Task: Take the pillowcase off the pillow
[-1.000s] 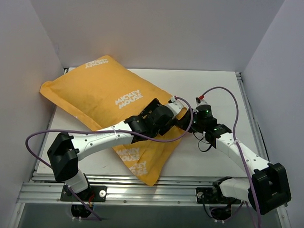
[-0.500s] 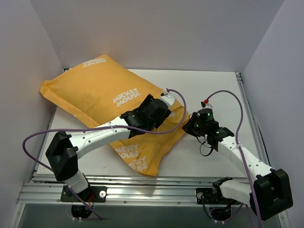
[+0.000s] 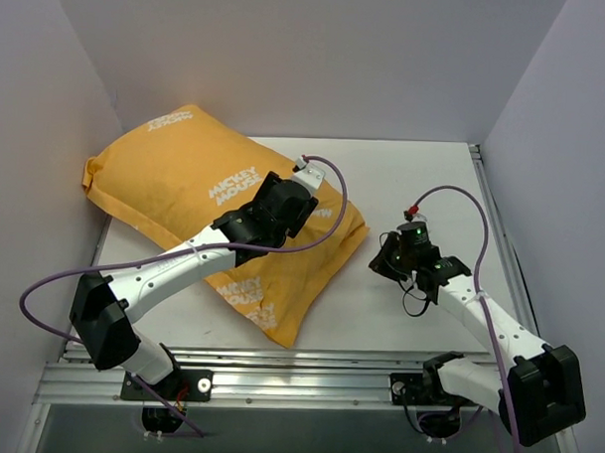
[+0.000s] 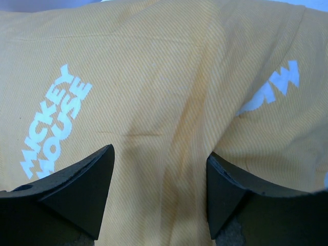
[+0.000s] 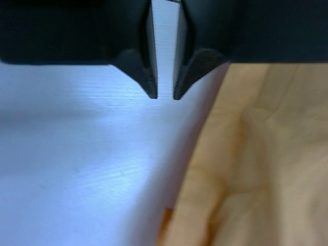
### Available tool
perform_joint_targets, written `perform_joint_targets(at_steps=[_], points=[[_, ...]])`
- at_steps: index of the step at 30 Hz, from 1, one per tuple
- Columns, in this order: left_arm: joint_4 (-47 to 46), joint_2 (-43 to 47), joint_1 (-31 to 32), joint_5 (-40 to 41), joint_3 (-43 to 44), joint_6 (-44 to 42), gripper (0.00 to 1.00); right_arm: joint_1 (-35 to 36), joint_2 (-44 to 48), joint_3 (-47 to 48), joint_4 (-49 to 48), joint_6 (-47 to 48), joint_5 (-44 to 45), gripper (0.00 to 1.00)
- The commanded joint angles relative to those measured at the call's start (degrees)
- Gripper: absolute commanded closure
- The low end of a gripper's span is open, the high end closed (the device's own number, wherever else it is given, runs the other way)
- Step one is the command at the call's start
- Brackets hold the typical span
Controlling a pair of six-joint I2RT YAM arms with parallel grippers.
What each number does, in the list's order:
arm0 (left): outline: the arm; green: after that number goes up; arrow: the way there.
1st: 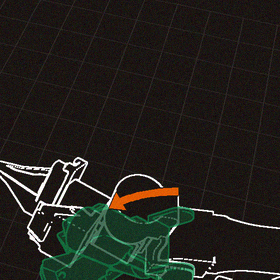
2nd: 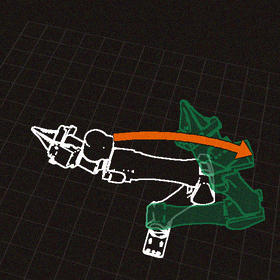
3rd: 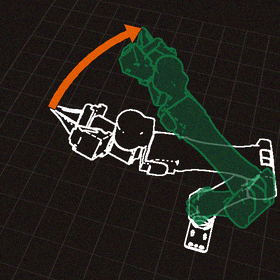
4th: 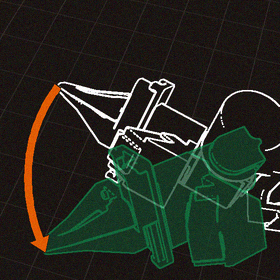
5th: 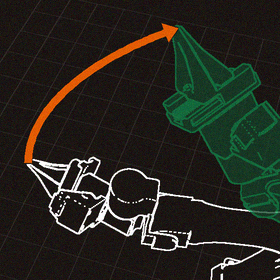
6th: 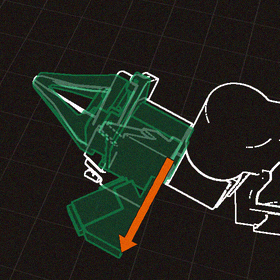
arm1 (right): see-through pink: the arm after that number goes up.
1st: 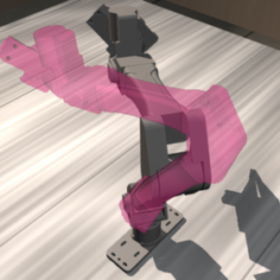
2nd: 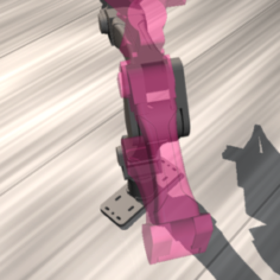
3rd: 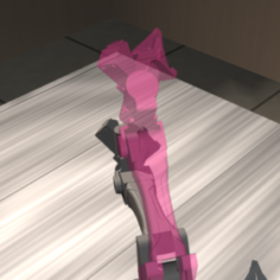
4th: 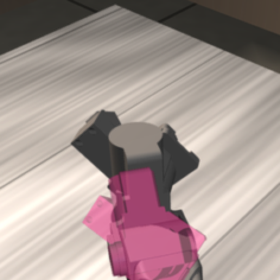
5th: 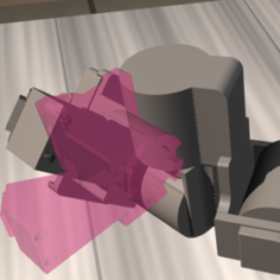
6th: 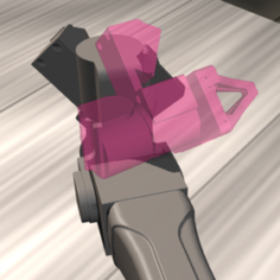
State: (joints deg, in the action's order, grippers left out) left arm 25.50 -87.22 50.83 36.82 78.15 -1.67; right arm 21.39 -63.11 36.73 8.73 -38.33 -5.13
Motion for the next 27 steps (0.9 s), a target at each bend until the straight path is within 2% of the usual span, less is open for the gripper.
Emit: perform_joint_targets(at_steps=[1, 3, 4, 6, 9, 10, 11, 12, 15, 20, 22, 23, 24, 27], points=[[0.87, 0.82, -0.64, -0.25, 0.25, 2.89, 0.26, 1.29, 1.24, 5.62, -5.21, 0.72, -4.89, 0.82], [0.61, 0.65, -0.64, -0.78, -0.01, 3.34, 0.26, 2.25, -0.25, 8.25, -8.02, -0.17, -5.94, 0.73], [0.52, 0.65, -0.73, -0.78, -0.10, 3.34, 0.26, 3.73, -2.35, 9.23, -8.38, -1.04, -6.04, 0.65], [0.52, 0.56, -0.73, -0.61, -0.10, 3.25, 0.26, 5.85, -4.82, 12.81, -11.98, -1.66, -5.86, 0.53], [0.69, 0.65, -1.08, -0.61, 0.34, 3.17, 0.28, 10.95, -10.44, 17.22, -13.65, -1.93, -4.11, 0.42], [0.70, 0.82, -1.17, -0.78, 0.34, 3.17, 0.29, 12.00, -12.89, 19.32, -14.26, -2.01, -3.76, 0.35], [0.78, 1.00, -1.17, -1.04, 0.42, 3.17, 0.32, 13.58, -13.96, 20.21, -15.75, -2.19, -3.40, 0.32], [0.78, 1.09, -1.52, -1.39, 0.42, 3.34, 0.38, 14.29, -15.97, 21.01, -16.55, -2.02, -2.96, 0.27], [1.40, 1.26, -1.87, -2.54, 0.34, 3.95, 0.46, 16.31, -19.84, 23.91, -17.70, -1.05, -1.20, 0.21], [1.31, 1.61, -2.93, -3.85, -0.72, 5.19, 0.58, 19.48, -24.42, 28.21, -16.03, 0.79, 3.70, 0.19], [0.96, 1.70, -3.98, -4.47, -1.42, 6.24, 0.62, 20.53, -26.70, 28.75, -12.54, 0.97, 7.39, 0.30], [0.96, 1.79, -4.33, -4.65, -1.59, 6.50, 0.66, 20.62, -27.23, 28.31, -11.38, 0.62, 8.98, 0.40], [0.96, 1.79, -4.77, -4.82, -1.86, 7.20, 0.69, 20.45, -28.02, 27.70, -10.32, -0.25, 11.78, 0.62], [1.22, 2.05, -6.53, -5.09, -2.04, 8.00, 0.82, 20.27, -27.51, 23.94, -5.67, -1.05, 16.62, 1.00]])
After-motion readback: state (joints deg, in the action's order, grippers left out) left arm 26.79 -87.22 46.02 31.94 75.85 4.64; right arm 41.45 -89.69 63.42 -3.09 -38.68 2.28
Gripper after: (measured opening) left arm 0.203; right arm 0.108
